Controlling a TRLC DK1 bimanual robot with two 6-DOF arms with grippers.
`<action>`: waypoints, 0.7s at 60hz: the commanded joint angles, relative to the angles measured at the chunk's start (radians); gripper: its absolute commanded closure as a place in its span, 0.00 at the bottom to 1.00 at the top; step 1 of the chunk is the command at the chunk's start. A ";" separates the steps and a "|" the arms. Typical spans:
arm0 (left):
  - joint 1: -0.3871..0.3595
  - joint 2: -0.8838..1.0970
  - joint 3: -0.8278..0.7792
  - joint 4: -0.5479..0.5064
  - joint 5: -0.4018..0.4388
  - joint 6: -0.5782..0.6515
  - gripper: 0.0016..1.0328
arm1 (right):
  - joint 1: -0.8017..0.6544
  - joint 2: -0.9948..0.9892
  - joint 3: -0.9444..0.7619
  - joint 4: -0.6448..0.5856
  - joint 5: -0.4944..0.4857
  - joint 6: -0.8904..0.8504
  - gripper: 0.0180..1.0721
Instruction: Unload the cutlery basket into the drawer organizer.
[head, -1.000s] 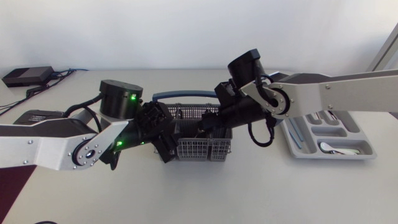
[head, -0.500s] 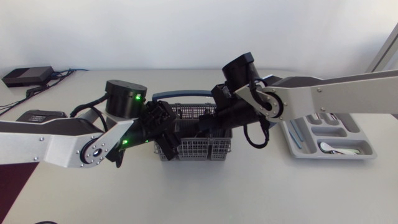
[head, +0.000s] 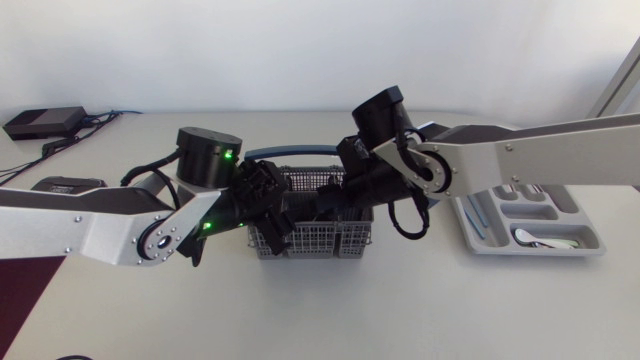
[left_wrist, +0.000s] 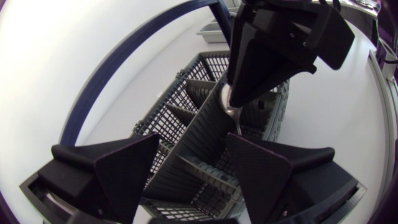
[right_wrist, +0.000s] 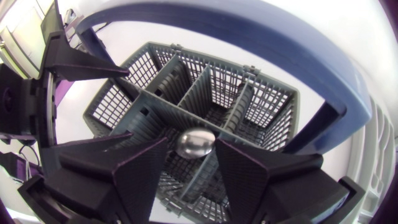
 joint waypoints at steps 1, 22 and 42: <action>-0.022 0.053 -0.029 -0.048 0.011 0.003 0.26 | 0.021 -0.006 -0.039 0.028 -0.041 0.024 0.45; -0.032 0.057 -0.030 -0.048 0.010 0.002 0.26 | 0.003 -0.011 -0.051 0.052 -0.152 0.048 0.45; -0.033 0.057 -0.033 -0.048 0.010 0.002 0.26 | 0.020 -0.003 -0.049 0.067 -0.111 0.042 0.45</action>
